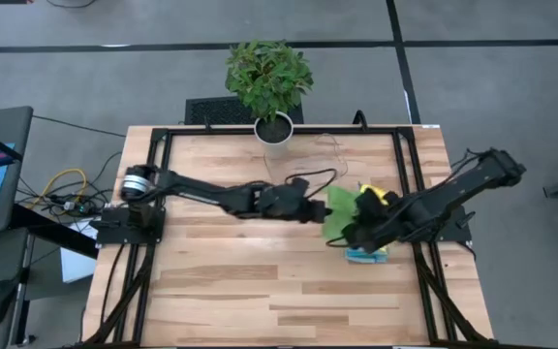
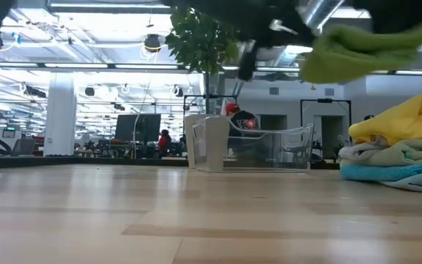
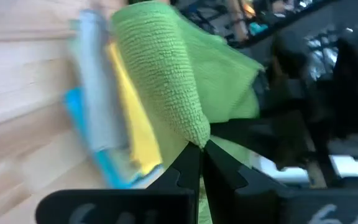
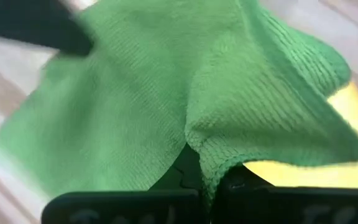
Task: Fold microfiber towels
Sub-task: Stack the green microfiber cloth on top of the yellow microfiber cloth
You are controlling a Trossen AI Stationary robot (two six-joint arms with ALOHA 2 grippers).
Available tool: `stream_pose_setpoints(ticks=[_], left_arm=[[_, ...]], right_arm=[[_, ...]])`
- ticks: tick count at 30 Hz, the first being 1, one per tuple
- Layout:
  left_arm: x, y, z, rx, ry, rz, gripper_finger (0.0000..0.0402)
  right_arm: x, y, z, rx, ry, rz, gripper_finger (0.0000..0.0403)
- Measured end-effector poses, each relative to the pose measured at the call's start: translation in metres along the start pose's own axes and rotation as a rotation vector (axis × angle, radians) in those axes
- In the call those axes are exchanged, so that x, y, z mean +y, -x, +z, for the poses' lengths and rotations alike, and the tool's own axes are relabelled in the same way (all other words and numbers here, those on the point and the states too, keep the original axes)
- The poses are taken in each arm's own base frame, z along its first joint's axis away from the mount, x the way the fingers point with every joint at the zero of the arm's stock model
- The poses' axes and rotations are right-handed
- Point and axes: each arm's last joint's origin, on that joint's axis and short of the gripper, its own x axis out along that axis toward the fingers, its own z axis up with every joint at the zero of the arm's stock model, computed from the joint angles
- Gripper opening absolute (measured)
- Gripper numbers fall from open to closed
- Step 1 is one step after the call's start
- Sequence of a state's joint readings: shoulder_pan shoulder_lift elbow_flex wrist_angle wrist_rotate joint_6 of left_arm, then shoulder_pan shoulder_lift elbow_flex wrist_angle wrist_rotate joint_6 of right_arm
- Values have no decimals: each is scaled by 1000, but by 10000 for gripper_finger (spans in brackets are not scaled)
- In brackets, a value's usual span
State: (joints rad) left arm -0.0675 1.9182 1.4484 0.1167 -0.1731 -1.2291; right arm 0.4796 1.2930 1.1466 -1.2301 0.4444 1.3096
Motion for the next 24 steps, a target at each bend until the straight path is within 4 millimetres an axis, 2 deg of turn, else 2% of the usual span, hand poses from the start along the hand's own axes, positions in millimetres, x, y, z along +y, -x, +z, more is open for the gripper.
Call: stream_pose_setpoints(ticks=[4, 7, 13, 16, 20, 24], left_arm=[[-1, -42, 1, 62, -3, -27, 0], [-3, -72, 2, 69, -6, -35, 0], [11, -111, -2, 170, -29, 58, 0], [12, -118, -2, 214, -35, 45, 3], [14, -119, 3, 235, -49, 41, 9], [8, -112, 15, 269, -87, 26, 10]], right_arm=[[-35, 1, -14, 42, -82, -9, 20], [-56, -5, -25, 74, -132, -31, 20], [-78, -25, -42, 107, -200, -96, 30], [-82, -26, -46, 108, -222, -100, 77], [-86, -26, -48, 109, -218, -143, 159], [-88, -24, -47, 108, -219, -140, 237]])
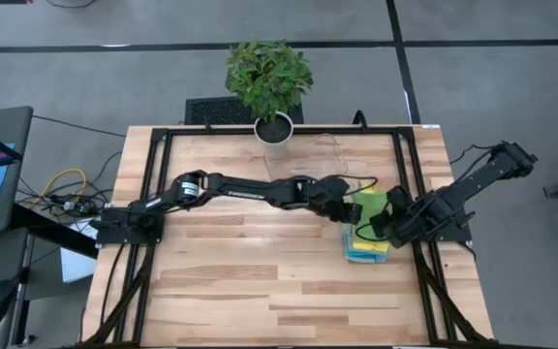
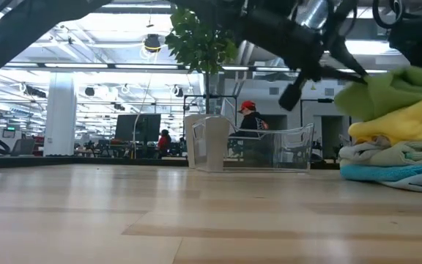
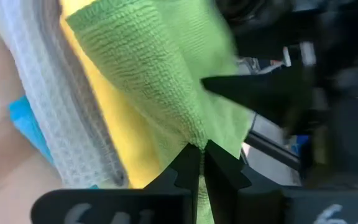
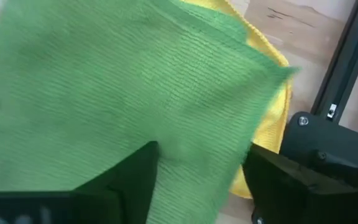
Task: Fold microfiber towels
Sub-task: Stack the green microfiber cloth on top of the yellow microfiber cloth
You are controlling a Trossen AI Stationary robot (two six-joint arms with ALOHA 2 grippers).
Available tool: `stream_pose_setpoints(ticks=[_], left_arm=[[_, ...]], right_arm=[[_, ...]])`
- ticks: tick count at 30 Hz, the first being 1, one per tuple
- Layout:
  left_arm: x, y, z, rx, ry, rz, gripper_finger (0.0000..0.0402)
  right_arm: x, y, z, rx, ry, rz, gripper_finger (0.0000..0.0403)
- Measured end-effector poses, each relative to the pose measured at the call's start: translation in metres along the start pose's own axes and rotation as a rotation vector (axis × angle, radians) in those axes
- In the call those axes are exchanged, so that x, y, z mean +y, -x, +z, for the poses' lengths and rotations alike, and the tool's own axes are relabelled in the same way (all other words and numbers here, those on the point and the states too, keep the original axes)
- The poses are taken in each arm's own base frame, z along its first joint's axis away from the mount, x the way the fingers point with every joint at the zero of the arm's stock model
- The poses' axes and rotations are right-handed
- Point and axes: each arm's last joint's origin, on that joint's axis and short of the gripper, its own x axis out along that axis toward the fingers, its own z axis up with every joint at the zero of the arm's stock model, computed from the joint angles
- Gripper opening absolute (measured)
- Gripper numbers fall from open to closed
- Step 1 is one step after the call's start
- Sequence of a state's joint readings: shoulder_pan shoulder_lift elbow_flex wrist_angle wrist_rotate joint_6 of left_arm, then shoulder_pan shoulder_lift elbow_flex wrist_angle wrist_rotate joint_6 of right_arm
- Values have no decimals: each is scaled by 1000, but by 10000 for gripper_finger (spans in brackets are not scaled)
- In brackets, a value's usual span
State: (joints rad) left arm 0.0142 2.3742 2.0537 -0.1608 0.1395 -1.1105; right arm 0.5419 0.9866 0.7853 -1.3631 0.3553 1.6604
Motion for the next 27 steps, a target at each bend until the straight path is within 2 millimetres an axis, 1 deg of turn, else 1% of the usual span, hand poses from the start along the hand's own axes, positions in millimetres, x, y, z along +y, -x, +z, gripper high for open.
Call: stream_pose_setpoints(ticks=[3, 6, 8, 11, 13, 15, 18, 21, 24, 27], left_arm=[[-10, 10, 4, 21, -55, -30, 11], [-12, 10, 1, 71, -100, -62, 11], [-10, 9, -1, 85, -104, -53, 11], [-2, 6, -4, 55, -96, 27, 13], [6, 3, -5, 22, -93, 80, 20], [9, 2, -4, -20, -92, 111, 31], [9, 3, 4, -63, -86, 90, 51], [8, 3, 8, -82, -85, 70, 69], [6, 3, 7, -91, -105, 67, 83], [7, 3, 6, -86, -113, 70, 93]], right_arm=[[-3, 2, 1, -7, -3, 16, 269], [-8, 4, 3, -9, -13, 15, 278], [-13, 6, 4, -10, -19, 14, 279], [-17, 8, 5, -9, -29, 35, 280], [-19, 12, 7, -20, -38, 60, 280], [-19, 17, 9, -52, -45, 100, 280], [-13, 22, 11, -97, -42, 197, 281], [-4, 22, 10, -118, -10, 257, 281], [5, 16, 8, -166, 6, 254, 281], [8, 4, 3, -158, 5, 207, 281]])
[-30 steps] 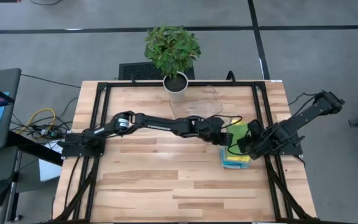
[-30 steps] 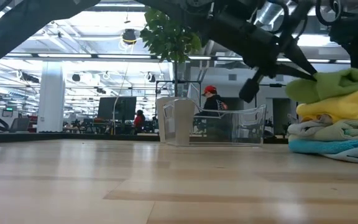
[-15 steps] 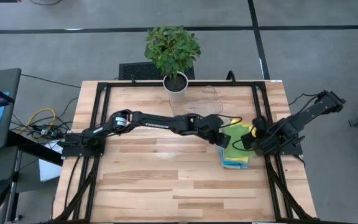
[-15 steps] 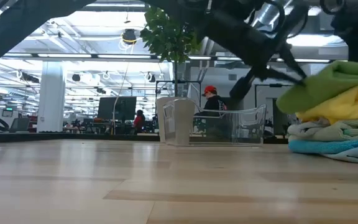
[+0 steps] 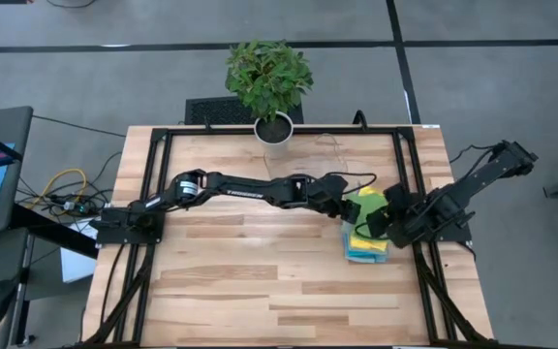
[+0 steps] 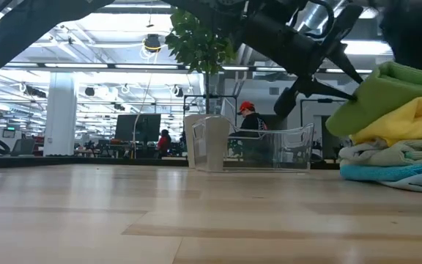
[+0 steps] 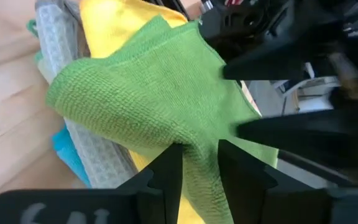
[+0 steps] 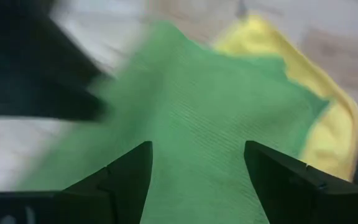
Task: Fold microfiber towels
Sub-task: Stack the green microfiber cloth on top of the yellow microfiber cloth
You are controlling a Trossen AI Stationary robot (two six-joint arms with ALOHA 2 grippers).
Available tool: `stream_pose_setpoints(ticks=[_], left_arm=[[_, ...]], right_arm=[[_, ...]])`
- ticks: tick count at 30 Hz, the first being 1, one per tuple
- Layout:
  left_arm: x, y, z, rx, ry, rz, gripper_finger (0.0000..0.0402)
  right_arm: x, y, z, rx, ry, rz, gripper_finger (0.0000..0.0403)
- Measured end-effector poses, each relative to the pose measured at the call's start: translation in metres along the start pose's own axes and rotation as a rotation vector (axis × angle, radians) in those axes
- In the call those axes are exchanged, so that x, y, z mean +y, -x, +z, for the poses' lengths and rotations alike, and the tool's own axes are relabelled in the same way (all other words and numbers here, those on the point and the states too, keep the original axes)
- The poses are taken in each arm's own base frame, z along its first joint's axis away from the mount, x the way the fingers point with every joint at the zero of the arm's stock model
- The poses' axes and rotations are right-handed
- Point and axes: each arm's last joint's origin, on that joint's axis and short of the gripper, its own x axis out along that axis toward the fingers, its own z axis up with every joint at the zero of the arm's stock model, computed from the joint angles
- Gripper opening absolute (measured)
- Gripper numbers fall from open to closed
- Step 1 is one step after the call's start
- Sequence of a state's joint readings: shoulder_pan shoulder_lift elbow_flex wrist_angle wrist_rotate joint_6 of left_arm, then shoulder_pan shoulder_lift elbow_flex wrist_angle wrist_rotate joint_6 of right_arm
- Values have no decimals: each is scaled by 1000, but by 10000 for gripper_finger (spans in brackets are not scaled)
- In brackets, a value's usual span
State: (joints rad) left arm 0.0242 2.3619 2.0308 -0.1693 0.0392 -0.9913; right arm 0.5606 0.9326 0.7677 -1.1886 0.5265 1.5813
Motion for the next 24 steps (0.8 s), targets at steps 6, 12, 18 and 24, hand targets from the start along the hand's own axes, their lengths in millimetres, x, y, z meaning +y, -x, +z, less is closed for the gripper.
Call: stream_pose_setpoints(ticks=[6, 12, 18, 24], left_arm=[[6, 1, 5, 99, -3, -35, 96], [11, 5, 10, 280, 20, -99, 96], [-2, 26, 5, 368, -48, -80, 96], [-35, 31, -52, 455, -195, -81, 96]], right_arm=[[-3, -26, -17, 95, 9, -120, 281], [-1, -36, -14, 162, -25, -198, 281], [4, -49, -14, 169, -26, -290, 281], [5, -51, -15, 210, 3, -298, 281]])
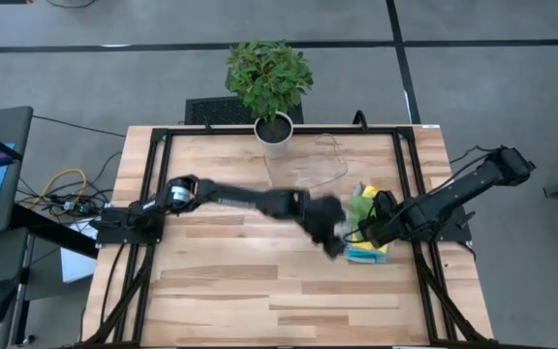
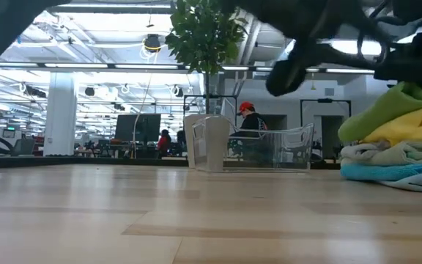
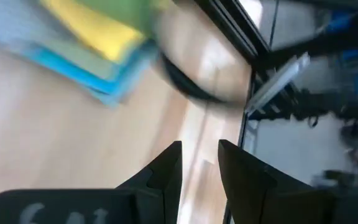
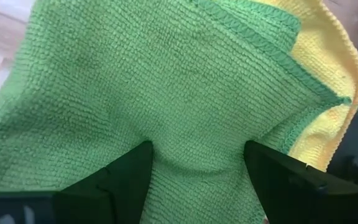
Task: Fold microfiber towels
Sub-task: Stack the green microfiber cloth on top of the yellow microfiber cloth
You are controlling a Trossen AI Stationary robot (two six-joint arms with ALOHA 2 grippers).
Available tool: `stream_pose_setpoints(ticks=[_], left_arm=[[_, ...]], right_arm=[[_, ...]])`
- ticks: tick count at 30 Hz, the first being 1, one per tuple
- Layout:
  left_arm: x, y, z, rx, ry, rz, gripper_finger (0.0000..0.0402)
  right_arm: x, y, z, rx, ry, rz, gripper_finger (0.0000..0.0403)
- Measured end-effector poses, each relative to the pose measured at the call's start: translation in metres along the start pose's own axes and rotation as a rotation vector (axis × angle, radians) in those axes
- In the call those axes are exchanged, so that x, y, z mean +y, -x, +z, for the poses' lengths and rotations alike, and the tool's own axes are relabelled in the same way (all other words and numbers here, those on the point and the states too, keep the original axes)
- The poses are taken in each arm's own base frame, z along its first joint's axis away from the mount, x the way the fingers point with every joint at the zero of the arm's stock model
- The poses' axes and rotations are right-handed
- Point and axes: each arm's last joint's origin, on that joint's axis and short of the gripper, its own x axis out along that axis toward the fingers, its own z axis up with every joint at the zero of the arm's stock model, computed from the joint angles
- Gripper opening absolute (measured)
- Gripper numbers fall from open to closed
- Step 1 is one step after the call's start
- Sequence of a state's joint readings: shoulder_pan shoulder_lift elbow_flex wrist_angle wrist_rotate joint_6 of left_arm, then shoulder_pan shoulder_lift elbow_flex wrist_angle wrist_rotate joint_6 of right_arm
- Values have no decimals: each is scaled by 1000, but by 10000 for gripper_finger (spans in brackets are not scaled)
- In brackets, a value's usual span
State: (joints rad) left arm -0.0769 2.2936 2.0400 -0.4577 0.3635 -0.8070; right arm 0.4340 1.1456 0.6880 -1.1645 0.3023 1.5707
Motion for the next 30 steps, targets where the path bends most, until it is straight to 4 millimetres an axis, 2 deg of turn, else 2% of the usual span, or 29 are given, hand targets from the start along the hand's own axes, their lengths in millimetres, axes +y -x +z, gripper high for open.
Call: stream_pose_setpoints(ticks=[2, 4, 5, 7, 9, 13, 16, 21, 25, 30], left_arm=[[-11, -18, -19, -28, -50, 50, 96], [-10, -36, -38, -24, -73, 136, 96], [-8, -46, -41, -64, -82, 151, 96], [1, -54, -43, -117, -63, 234, 100], [6, -63, -39, -198, -55, 236, 109], [24, -80, -35, -227, -32, 228, 141], [35, -85, -34, -218, 15, 229, 168], [37, -91, -29, -308, 22, 210, 199], [42, -92, -34, -355, 5, 327, 204], [43, -92, -36, -325, -25, 333, 204]], right_arm=[[-2, 2, 1, 4, -5, 12, 281], [-3, 3, 1, 7, -8, 25, 281], [-4, 4, 1, 7, -10, 32, 281], [-6, 6, 2, 8, -16, 48, 281], [-7, 7, 2, 8, -17, 46, 281], [-8, 8, 3, 10, -26, 69, 281], [-9, 10, 4, 10, -30, 81, 281], [-11, 11, 4, 11, -33, 93, 281], [-11, 12, 4, 11, -34, 98, 281], [-11, 19, 5, -16, -15, 129, 281]])
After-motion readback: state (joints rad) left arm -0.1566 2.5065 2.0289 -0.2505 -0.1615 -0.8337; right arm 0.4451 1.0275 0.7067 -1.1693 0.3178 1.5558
